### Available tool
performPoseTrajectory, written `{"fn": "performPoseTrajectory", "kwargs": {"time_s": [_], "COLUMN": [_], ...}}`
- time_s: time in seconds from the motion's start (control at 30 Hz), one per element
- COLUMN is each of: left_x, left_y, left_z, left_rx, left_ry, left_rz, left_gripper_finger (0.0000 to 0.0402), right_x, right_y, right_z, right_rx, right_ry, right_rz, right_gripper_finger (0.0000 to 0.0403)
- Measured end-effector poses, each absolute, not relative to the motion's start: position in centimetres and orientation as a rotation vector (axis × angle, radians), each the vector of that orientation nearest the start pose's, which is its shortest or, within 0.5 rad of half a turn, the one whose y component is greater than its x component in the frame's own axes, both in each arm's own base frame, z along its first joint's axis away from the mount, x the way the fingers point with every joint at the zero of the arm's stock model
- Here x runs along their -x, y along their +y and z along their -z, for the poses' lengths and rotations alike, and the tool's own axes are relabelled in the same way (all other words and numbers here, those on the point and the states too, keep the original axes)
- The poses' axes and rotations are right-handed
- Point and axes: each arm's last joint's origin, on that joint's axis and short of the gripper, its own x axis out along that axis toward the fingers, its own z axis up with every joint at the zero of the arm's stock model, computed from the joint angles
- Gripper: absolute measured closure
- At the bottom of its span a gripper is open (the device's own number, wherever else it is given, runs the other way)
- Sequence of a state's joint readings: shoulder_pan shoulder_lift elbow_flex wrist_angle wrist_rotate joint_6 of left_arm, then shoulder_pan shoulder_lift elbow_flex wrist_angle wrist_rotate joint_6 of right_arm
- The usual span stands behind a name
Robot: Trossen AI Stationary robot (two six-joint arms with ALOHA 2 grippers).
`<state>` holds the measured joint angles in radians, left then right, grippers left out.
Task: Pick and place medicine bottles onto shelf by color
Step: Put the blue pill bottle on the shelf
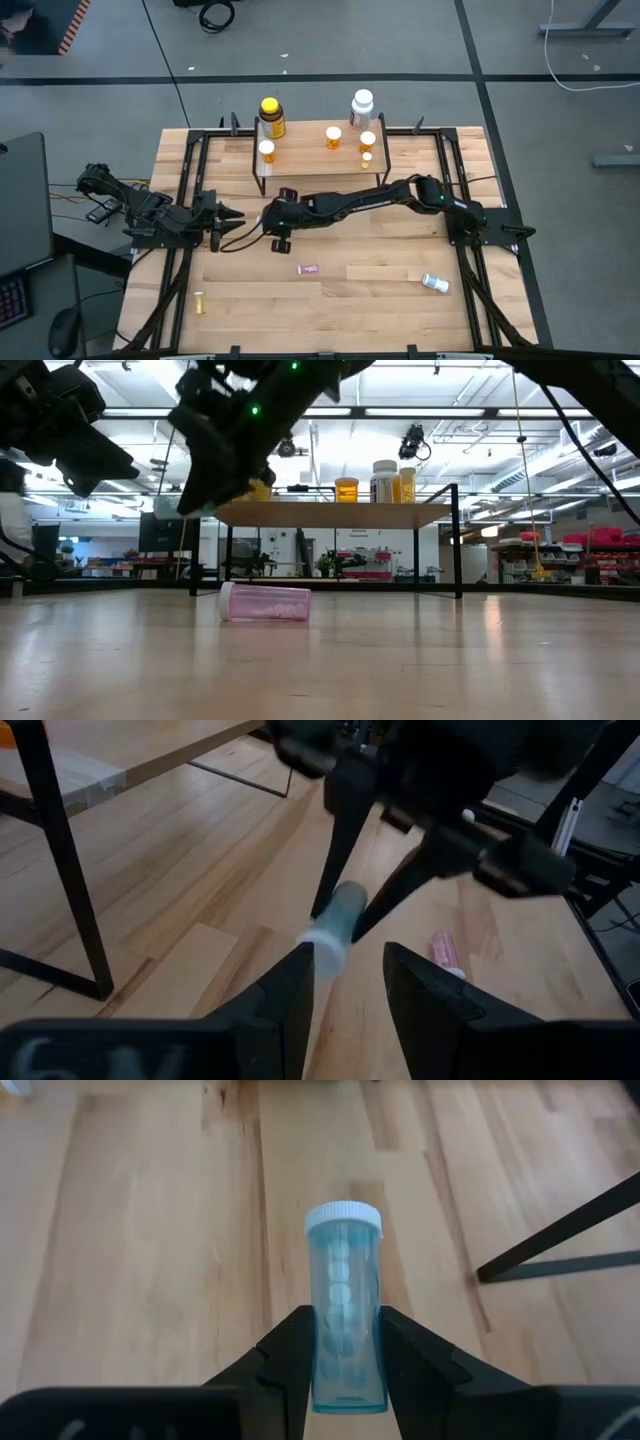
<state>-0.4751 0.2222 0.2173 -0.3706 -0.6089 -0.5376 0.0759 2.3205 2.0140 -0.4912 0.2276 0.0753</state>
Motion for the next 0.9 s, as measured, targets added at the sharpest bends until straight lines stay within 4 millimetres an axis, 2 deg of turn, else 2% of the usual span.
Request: {"fn": "performPoseTrajectory", "kwargs": {"time_s": [0.33,0.53,0.9], "left_x": [-9.0,-8.9,-9.4], "left_y": [-2.8,-2.7,-2.9], "left_z": [-18.6,-18.4,-20.3], "left_rx": [0.331,0.324,0.258], "left_ry": [0.290,0.301,0.131], "left_rz": [-0.216,-0.219,-0.196], "left_gripper_finger": [0.0271,0.0271,0.0271], "right_x": [-50.9,-50.6,-50.8], "right_y": [3.1,3.0,3.3], "right_z": [-24.3,-26.8,-28.2], "right_rx": [0.060,0.068,0.057], "right_ry": [0.728,0.627,0.530], "right_rz": [0.183,0.201,0.142], "right_gripper_finger": [0.0286,0.0286,0.0286]}}
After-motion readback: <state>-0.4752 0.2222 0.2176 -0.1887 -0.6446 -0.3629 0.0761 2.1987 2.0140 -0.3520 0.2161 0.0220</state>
